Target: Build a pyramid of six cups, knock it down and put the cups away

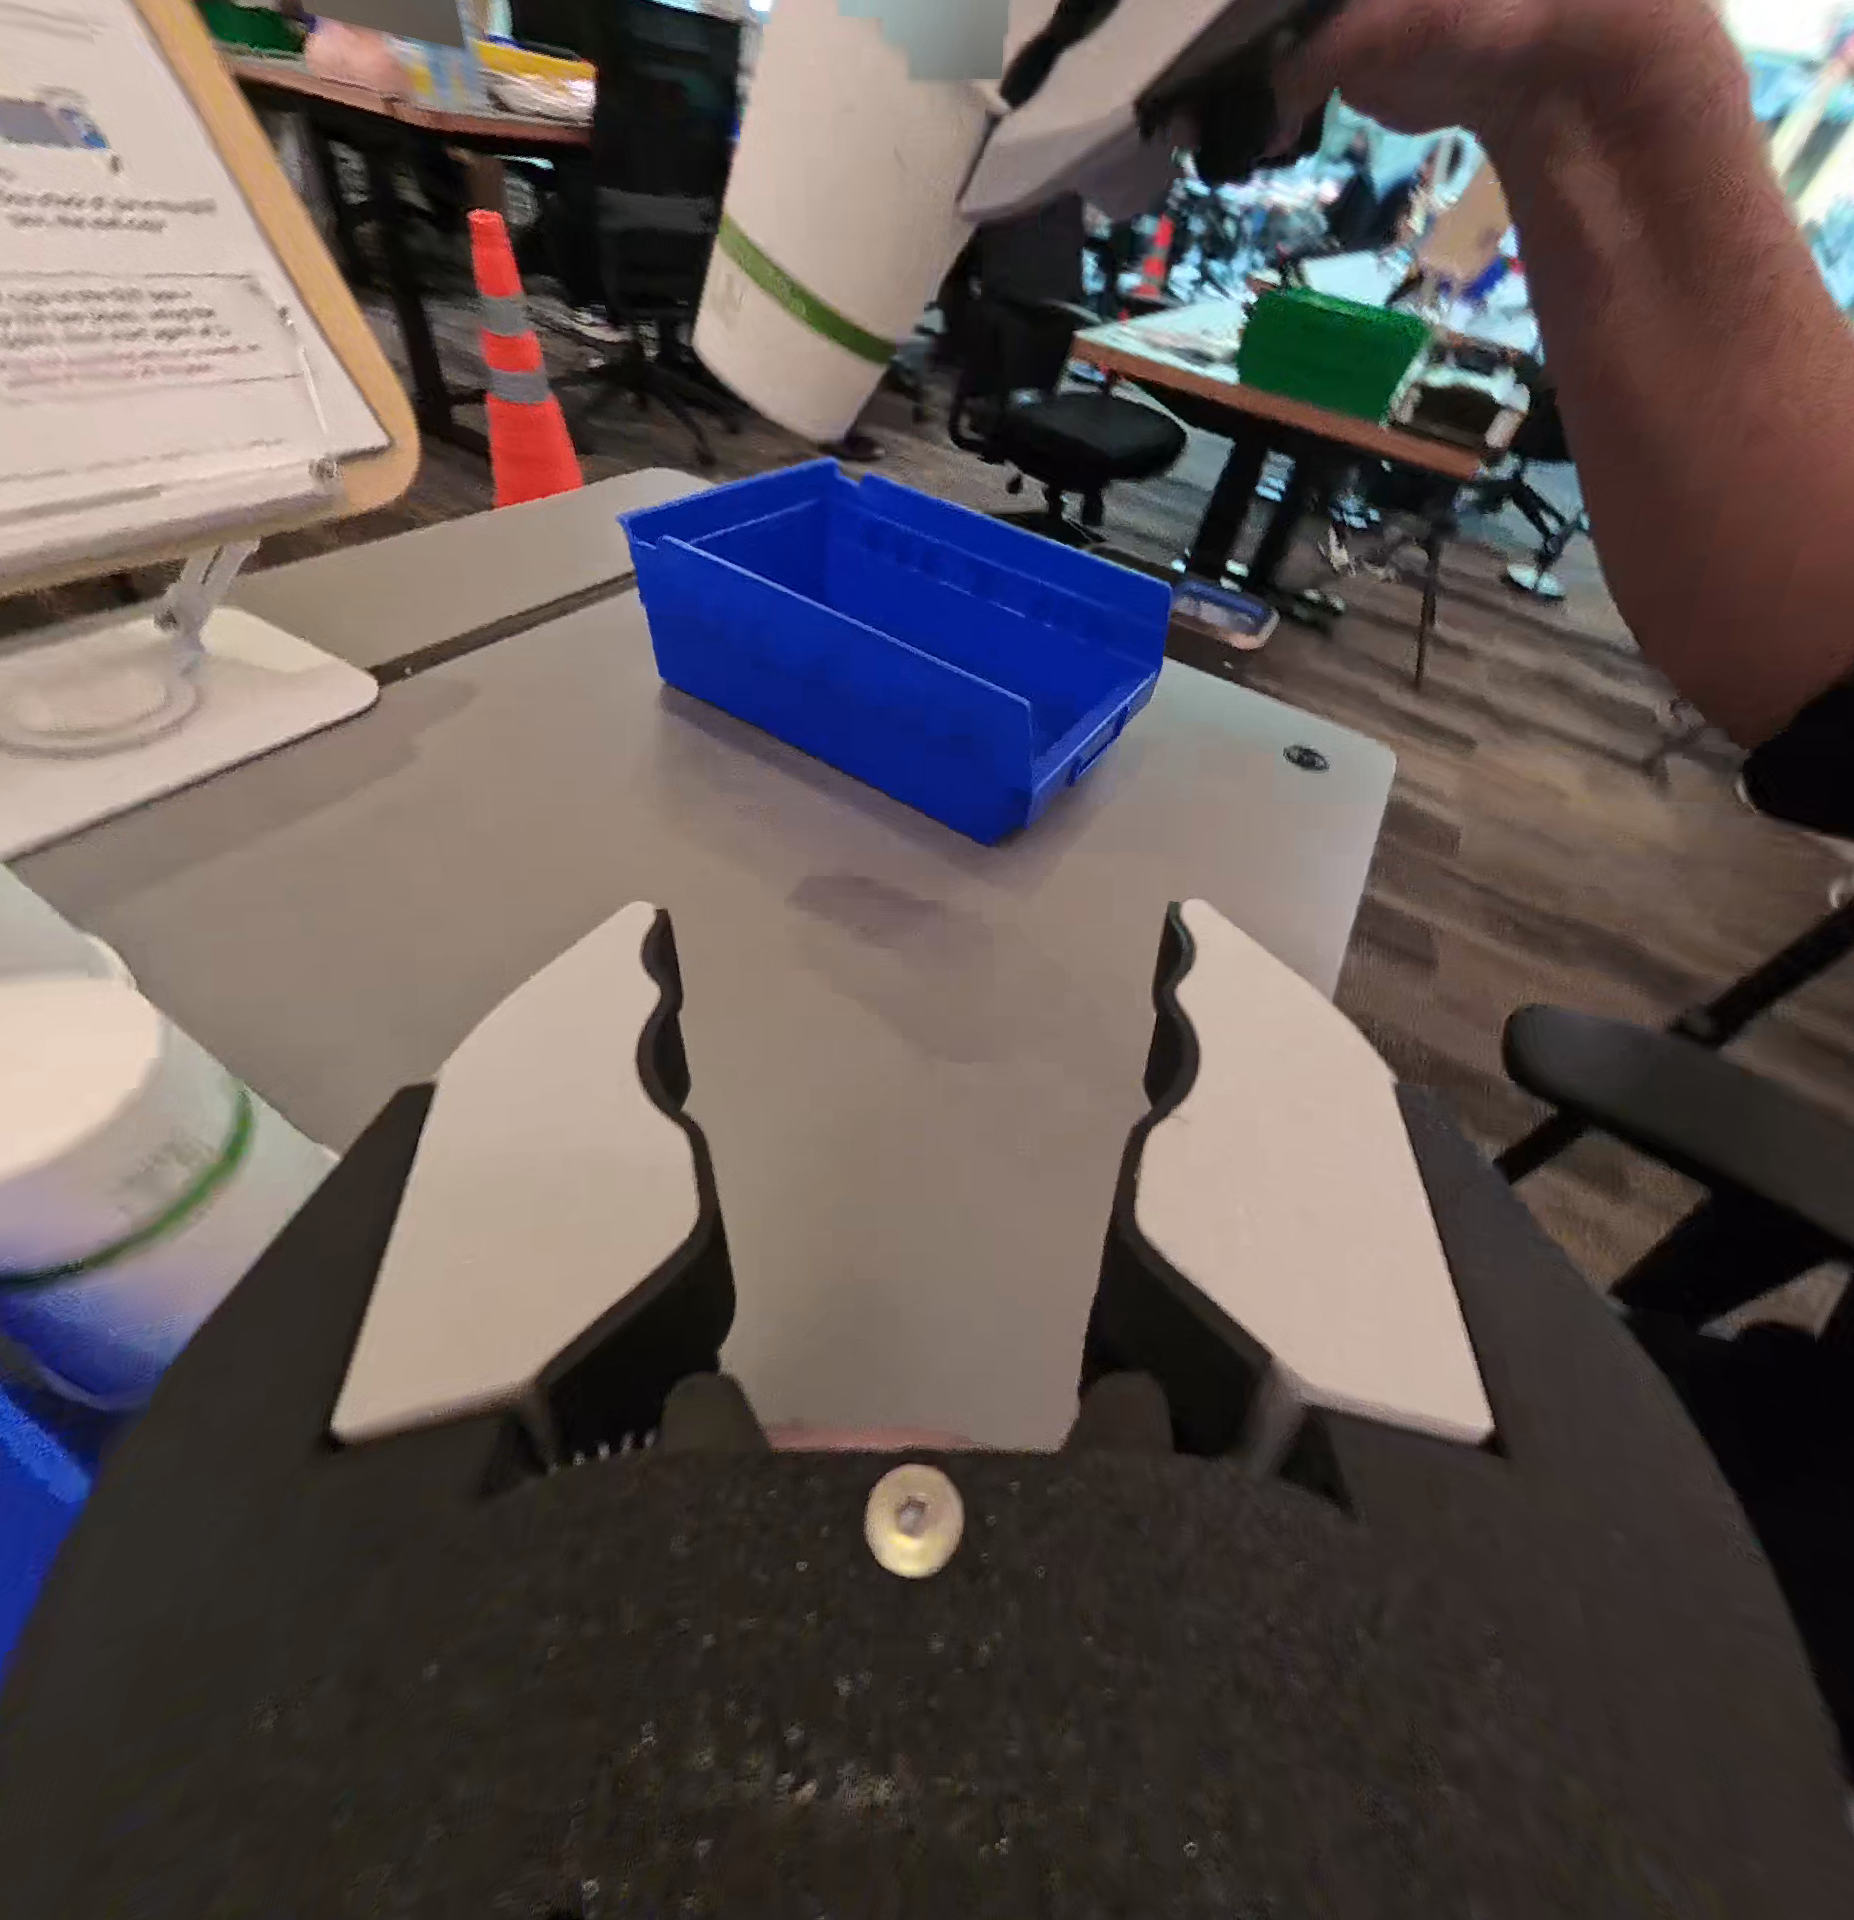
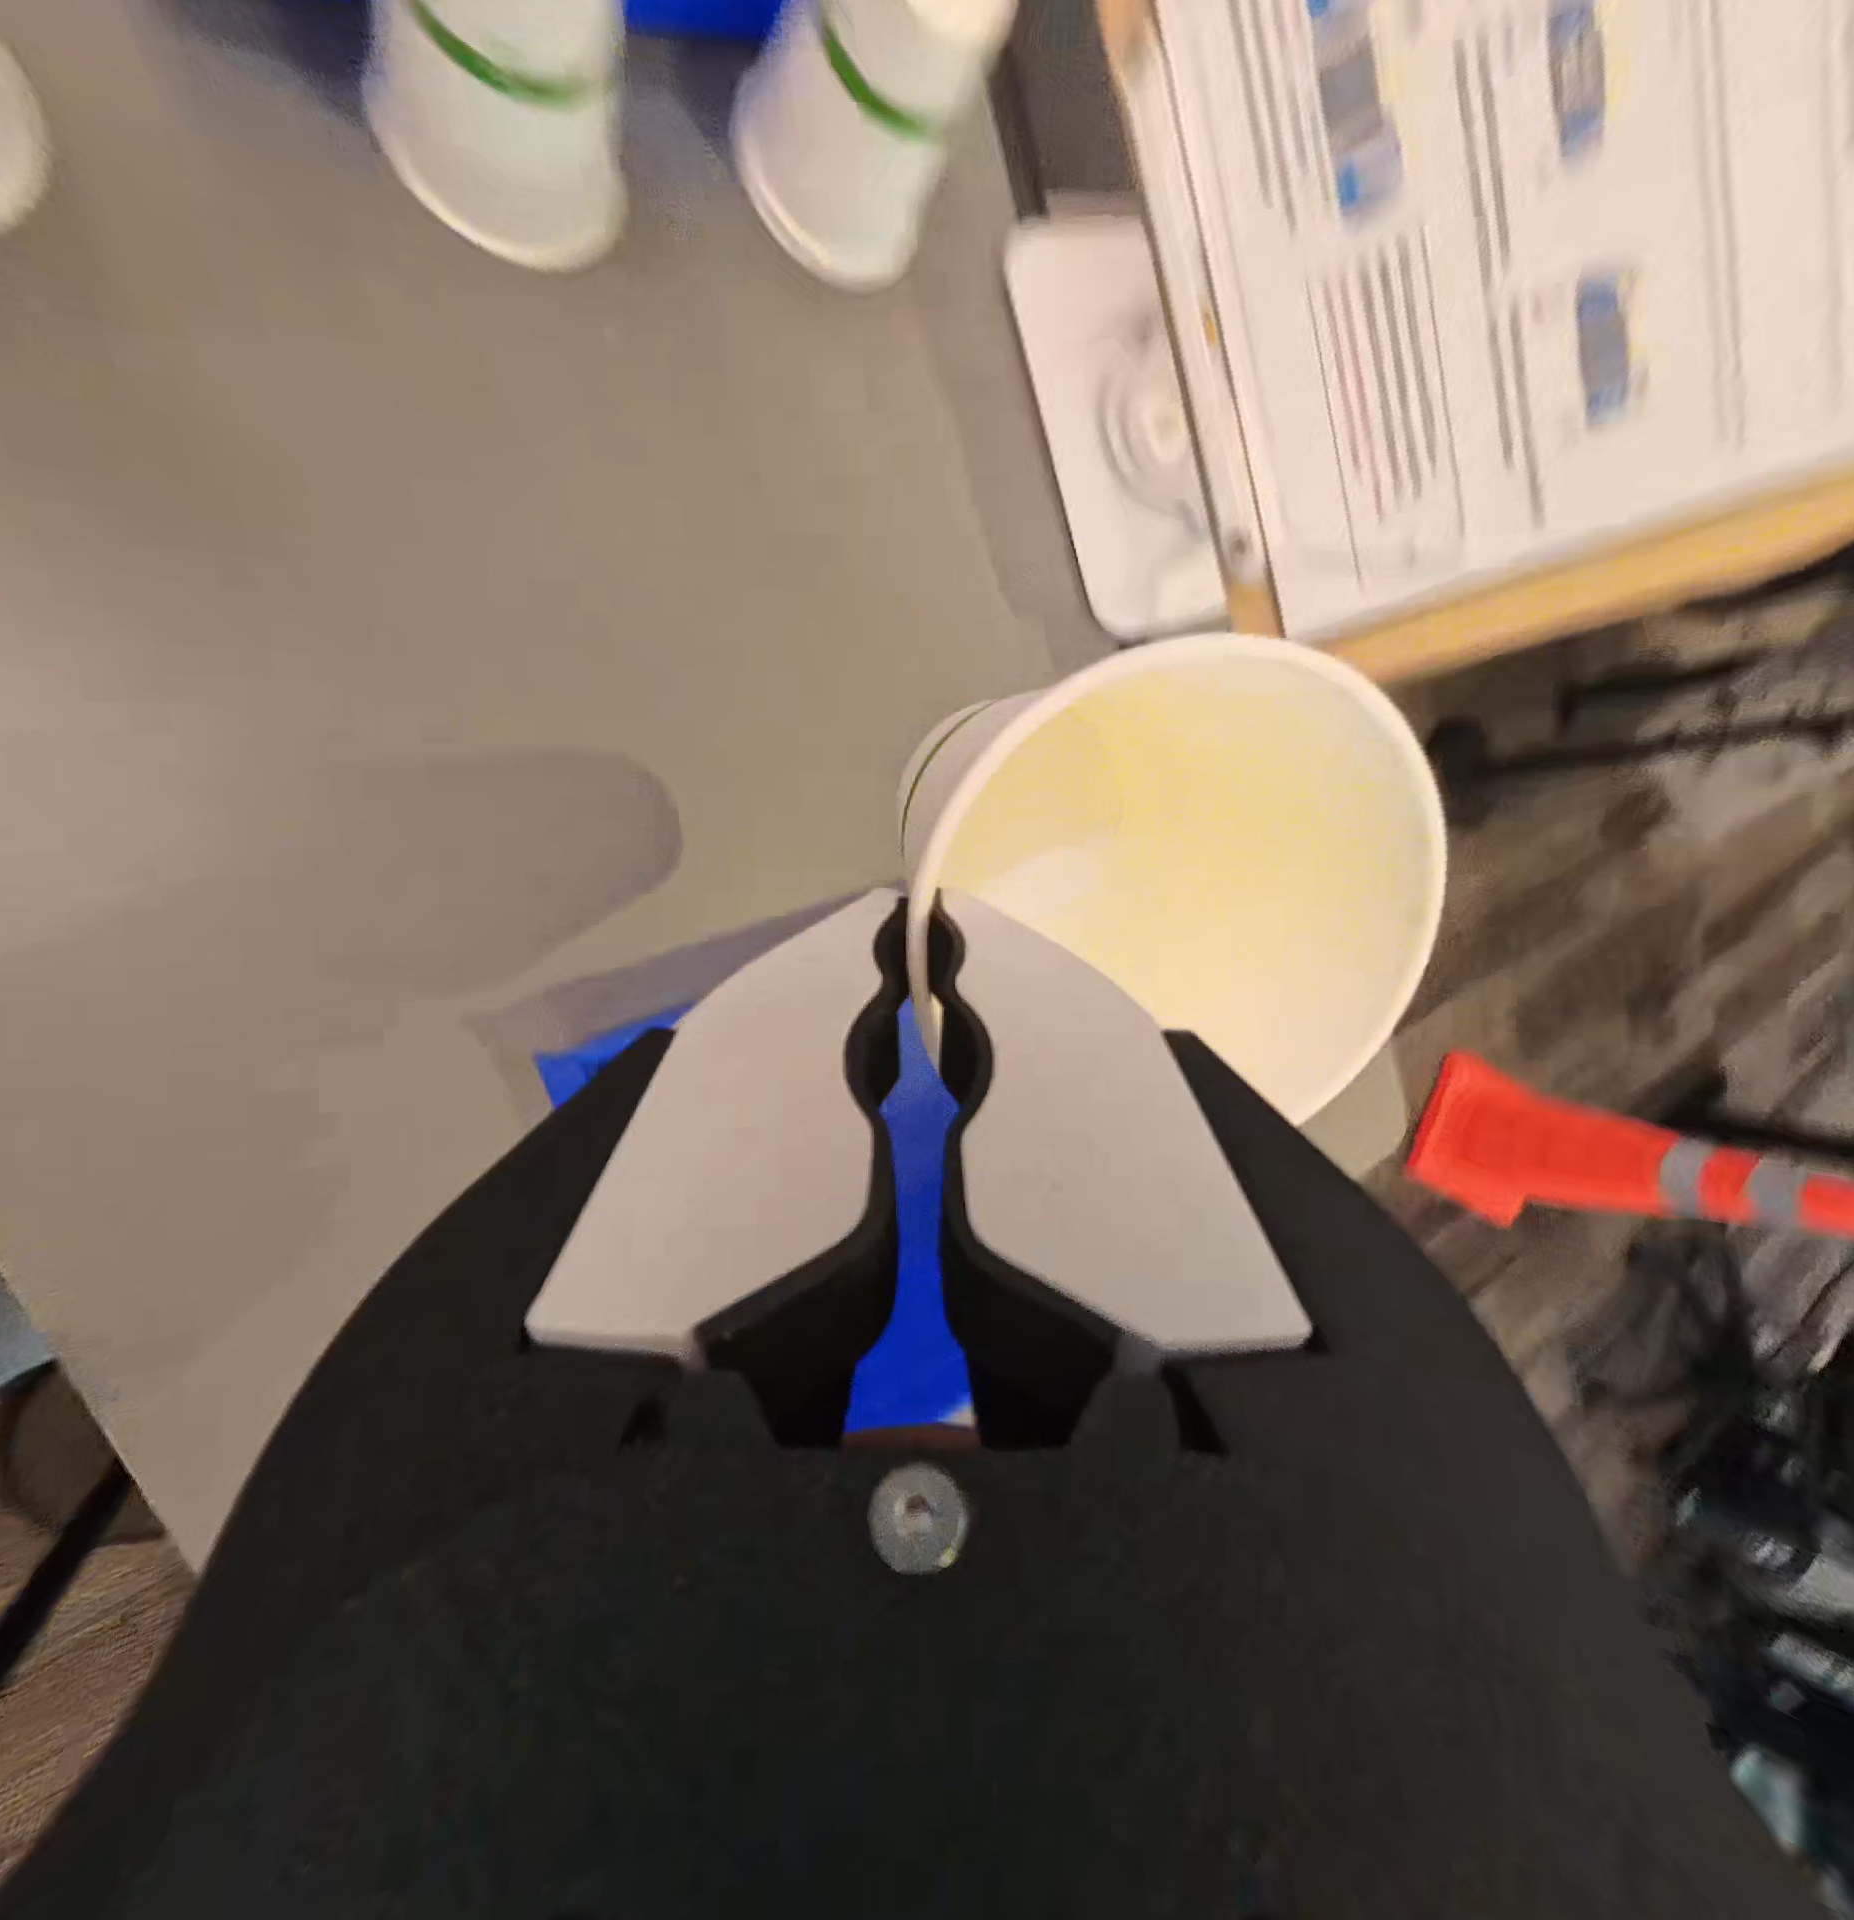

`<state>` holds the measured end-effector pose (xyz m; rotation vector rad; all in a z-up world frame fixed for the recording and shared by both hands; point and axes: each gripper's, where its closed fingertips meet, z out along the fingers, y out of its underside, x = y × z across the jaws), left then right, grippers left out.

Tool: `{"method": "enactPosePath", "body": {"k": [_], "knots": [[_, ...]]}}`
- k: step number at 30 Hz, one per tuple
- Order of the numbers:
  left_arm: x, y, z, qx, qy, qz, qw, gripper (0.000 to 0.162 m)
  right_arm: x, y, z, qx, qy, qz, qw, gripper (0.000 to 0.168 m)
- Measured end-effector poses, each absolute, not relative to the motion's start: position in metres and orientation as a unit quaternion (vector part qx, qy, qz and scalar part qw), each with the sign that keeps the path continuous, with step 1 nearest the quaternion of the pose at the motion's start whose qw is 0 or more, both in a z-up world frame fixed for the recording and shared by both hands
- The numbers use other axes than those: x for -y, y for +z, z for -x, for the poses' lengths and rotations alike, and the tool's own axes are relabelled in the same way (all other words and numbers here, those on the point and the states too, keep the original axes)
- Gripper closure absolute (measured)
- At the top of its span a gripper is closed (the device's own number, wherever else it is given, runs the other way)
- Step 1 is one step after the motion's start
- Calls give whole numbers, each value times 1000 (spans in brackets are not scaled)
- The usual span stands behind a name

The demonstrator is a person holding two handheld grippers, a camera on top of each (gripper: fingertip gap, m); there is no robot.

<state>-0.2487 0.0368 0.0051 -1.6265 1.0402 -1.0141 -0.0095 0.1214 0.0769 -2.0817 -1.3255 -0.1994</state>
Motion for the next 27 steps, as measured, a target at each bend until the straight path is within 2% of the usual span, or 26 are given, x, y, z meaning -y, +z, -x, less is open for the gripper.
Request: {"method": "enactPosePath", "body": {"k": [5, 10, 13, 22, 27], "knots": [[-2, -22, 245, -385, -395, 690, 470, 75, -164, 25, -90, 410, -70, 878, 236, 166], [12, -50, 238, -422, -349, 692, 471, 74, -183, -48, -124, 373, -50, 909, 180, 166], [15, -55, 231, -420, -370, 695, 451, 74, -189, -82, -130, 360, -35, 920, 154, 166], [18, -70, 224, -434, -373, 702, 425, 73, -188, -109, -131, 364, -21, 924, 116, 166], [25, -66, 233, -448, -359, 705, 417, 72, -183, -99, -129, 360, -32, 922, 141, 134]]}}
